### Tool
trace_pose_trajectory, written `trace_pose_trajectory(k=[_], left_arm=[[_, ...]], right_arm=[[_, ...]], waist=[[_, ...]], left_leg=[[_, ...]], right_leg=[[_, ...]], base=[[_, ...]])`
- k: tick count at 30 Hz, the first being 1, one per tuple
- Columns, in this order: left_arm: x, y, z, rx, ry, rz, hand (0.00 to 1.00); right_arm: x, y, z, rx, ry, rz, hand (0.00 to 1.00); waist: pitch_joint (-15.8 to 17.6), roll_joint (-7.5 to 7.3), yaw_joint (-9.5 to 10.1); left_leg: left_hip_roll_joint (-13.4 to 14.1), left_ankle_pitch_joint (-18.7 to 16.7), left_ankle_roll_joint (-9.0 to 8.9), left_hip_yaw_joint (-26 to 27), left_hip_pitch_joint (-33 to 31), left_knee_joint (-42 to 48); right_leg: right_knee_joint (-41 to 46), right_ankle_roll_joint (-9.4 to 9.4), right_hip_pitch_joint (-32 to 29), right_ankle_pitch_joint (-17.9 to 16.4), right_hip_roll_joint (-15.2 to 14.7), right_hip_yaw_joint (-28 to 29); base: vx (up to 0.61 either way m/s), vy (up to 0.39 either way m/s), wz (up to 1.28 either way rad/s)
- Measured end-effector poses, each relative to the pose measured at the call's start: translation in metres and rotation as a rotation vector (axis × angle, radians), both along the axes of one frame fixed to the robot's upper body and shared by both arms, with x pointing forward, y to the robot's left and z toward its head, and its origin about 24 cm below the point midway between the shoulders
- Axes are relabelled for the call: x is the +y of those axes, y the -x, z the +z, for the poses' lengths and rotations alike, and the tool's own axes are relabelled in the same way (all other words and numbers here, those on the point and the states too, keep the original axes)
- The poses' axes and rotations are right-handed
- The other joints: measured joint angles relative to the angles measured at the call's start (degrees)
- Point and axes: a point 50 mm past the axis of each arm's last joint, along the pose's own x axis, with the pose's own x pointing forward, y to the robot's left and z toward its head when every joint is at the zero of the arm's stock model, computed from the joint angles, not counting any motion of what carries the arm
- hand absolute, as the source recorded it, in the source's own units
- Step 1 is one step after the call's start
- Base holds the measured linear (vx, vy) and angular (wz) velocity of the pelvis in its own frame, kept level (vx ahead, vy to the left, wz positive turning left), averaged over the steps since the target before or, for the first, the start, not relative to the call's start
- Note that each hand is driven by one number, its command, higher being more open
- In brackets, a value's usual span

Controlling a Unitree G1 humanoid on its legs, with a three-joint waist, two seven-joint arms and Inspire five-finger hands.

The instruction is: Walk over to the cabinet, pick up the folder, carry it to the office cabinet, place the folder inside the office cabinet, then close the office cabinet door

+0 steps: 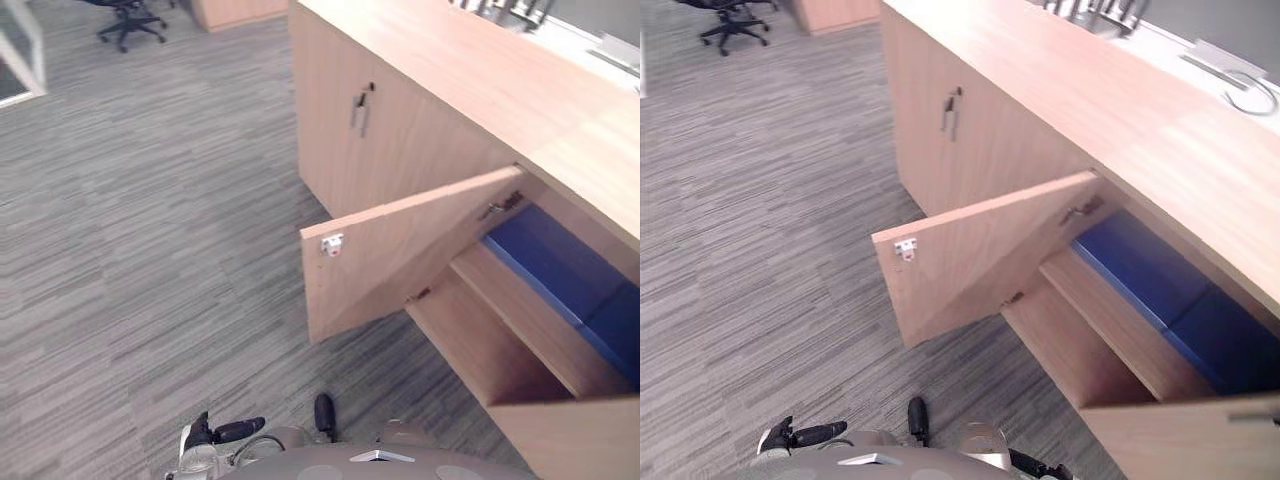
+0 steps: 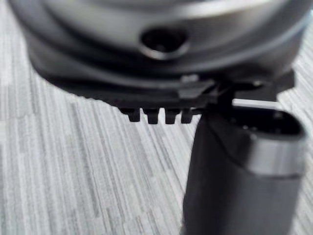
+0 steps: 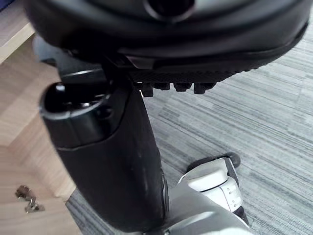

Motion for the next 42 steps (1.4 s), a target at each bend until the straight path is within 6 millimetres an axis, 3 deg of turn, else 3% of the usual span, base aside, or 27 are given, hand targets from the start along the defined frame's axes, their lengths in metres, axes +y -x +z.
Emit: trace_pose_trajectory(k=[2, 5, 7, 8, 10, 11, 12, 13, 14, 16, 18, 19, 23, 26, 31, 37, 42], left_arm=[[0.000, 0.003, 0.000, 0.003, -0.002, 0.005, 1.00], [0.002, 0.007, 0.000, 0.010, -0.005, 0.024, 1.00], [0.005, -0.002, 0.003, -0.040, 0.002, 0.079, 1.00], [0.005, -0.004, 0.003, -0.048, 0.001, 0.084, 1.00], [0.009, 0.001, 0.003, -0.045, 0.003, 0.141, 1.00], [0.009, 0.005, 0.002, -0.038, 0.007, 0.160, 1.00], [0.007, 0.009, 0.001, -0.033, 0.018, 0.188, 1.00], [0.006, 0.010, 0.001, -0.031, 0.019, 0.192, 1.00], [0.005, 0.007, 0.001, -0.036, 0.022, 0.191, 1.00], [0.006, -0.001, 0.003, -0.060, 0.021, 0.186, 1.00], [0.008, -0.016, 0.009, -0.127, 0.022, 0.172, 1.00], [0.009, -0.020, 0.011, -0.147, 0.022, 0.166, 1.00], [0.014, -0.055, 0.031, -0.301, 0.015, 0.074, 1.00], [0.018, -0.101, 0.061, -0.476, -0.018, -0.025, 1.00], [0.013, -0.149, 0.107, -0.658, -0.147, -0.252, 1.00], [-0.010, -0.194, 0.143, -0.771, -0.257, -0.495, 1.00], [-0.018, -0.206, 0.153, -0.801, -0.276, -0.567, 1.00]], right_arm=[[0.001, 0.000, 0.000, 0.006, -0.003, 0.014, 1.00], [0.002, -0.001, -0.001, 0.009, -0.007, 0.015, 1.00], [0.003, -0.004, -0.001, 0.004, -0.009, 0.014, 1.00], [0.003, -0.004, -0.001, 0.004, -0.007, 0.012, 1.00], [0.006, -0.007, -0.001, 0.000, -0.005, -0.009, 1.00], [0.005, -0.008, -0.001, -0.004, -0.003, -0.020, 1.00], [0.003, -0.007, 0.000, -0.011, -0.001, -0.052, 1.00], [0.001, -0.007, 0.000, -0.015, 0.003, -0.062, 1.00], [-0.002, -0.010, 0.001, -0.033, 0.013, -0.070, 1.00], [-0.003, -0.009, 0.001, -0.041, 0.013, -0.105, 1.00], [0.001, -0.006, 0.000, -0.039, -0.004, -0.145, 1.00], [0.002, -0.005, 0.000, -0.039, -0.008, -0.152, 1.00], [0.003, -0.003, -0.001, -0.042, -0.019, -0.170, 1.00], [0.003, -0.002, -0.001, -0.046, -0.027, -0.167, 1.00], [-0.001, 0.004, 0.000, -0.047, -0.021, -0.164, 1.00], [-0.003, 0.004, 0.001, -0.055, -0.021, -0.162, 1.00], [-0.003, 0.003, 0.001, -0.060, -0.027, -0.159, 1.00]], waist=[[-0.2, -0.08, 1.14], [-0.6, -0.28, 0.94], [-0.3, -0.54, 0.95], [0.0, -0.75, 1.10], [0.9, -1.68, 1.52], [1.0, -1.92, 1.48], [0.7, -1.38, 1.34], [0.5, -0.88, 1.17], [0.5, 0.00, 0.75], [0.0, 0.26, 0.74], [-0.4, 0.00, 0.56], [-0.3, -0.03, 0.34], [-0.5, -0.13, -0.68], [-0.6, 0.02, -0.77], [-1.3, 1.49, -1.78], [-1.8, 2.30, -2.47], [-1.8, 2.13, -2.94]], left_leg=[[0.0, 0.9, -1.05, -0.3, 0.1, 0.2], [0.1, 2.4, 0.62, -2.6, -1.3, 1.8], [0.2, 1.1, -1.20, -4.5, -6.0, 7.8], [0.8, -1.2, -2.60, -3.5, -6.9, 9.1], [8.6, -9.4, -2.53, 10.3, -8.9, 20.9], [10.5, -10.4, -2.82, 11.4, -8.7, 23.5], [13.5, -11.2, -4.22, 11.6, -8.0, 26.4], [14.7, -11.7, -5.05, 11.2, -7.6, 26.4], [15.2, -11.8, -7.21, 10.8, -6.7, 24.0], [12.1, -7.0, -6.78, 10.6, -4.5, 15.8], [9.0, -0.1, -6.19, 10.5, 0.0, 1.8], [8.6, 1.0, -5.72, 10.3, 0.3, 0.0], [8.0, 1.3, -5.40, 10.6, 0.5, 0.0], [7.6, 1.3, -5.32, 11.0, 0.5, 0.0], [7.6, 1.3, -5.40, 11.8, 1.3, 0.0], [8.1, 1.2, -5.48, 12.4, 1.6, 0.0], [8.5, 0.8, -6.08, 13.3, 2.8, 0.0]], right_leg=[[-2.2, -0.09, -0.1, 0.0, 0.8, -0.1], [-4.5, -1.15, -0.1, 0.8, 2.5, -1.4], [-5.3, -1.27, -0.1, 2.7, 2.6, -4.7], [-5.4, -1.65, 0.1, 3.1, 2.6, -5.6], [-5.7, -2.51, 1.6, 3.5, 2.4, -8.9], [-5.8, -2.60, 2.3, 3.5, 2.4, -9.7], [-6.3, -2.60, 3.1, 3.5, 2.3, -10.4], [-6.5, -2.59, 3.1, 3.5, 2.3, -10.7], [-6.7, -2.21, 3.1, 3.7, 2.0, -11.0], [-8.5, -1.37, 2.8, 5.9, 0.9, -10.3], [-11.8, -0.68, 2.0, 8.6, 0.7, -9.3], [-12.1, -0.45, 1.8, 8.8, 0.7, -9.2], [-12.6, -0.26, 1.9, 10.0, 0.7, -7.9], [-13.9, -0.24, 2.4, 10.1, 0.5, -7.3], [-15.6, -0.31, 3.4, 10.1, 0.8, -6.3], [-16.7, -0.86, 4.0, 10.1, 1.5, -6.0], [-16.9, -1.54, 4.8, 9.9, 2.0, -4.7]], base=[[0.08, -0.134, 0.29], [0.06, -0.159, 0.49], [0.02, -0.170, 0.80], [-0.02, -0.134, 0.57], [-0.06, -0.138, 0.26], [-0.02, -0.085, 0.14], [0.04, 0.035, 0.09], [0.05, 0.074, 0.20], [0.06, 0.154, 0.19], [0.06, 0.181, 0.22], [0.00, 0.159, 0.11], [-0.02, 0.125, 0.02], [-0.01, 0.074, -0.04], [-0.02, 0.019, -0.05], [-0.02, -0.001, -0.10], [0.01, -0.018, -0.05], [0.05, -0.020, -0.11]])
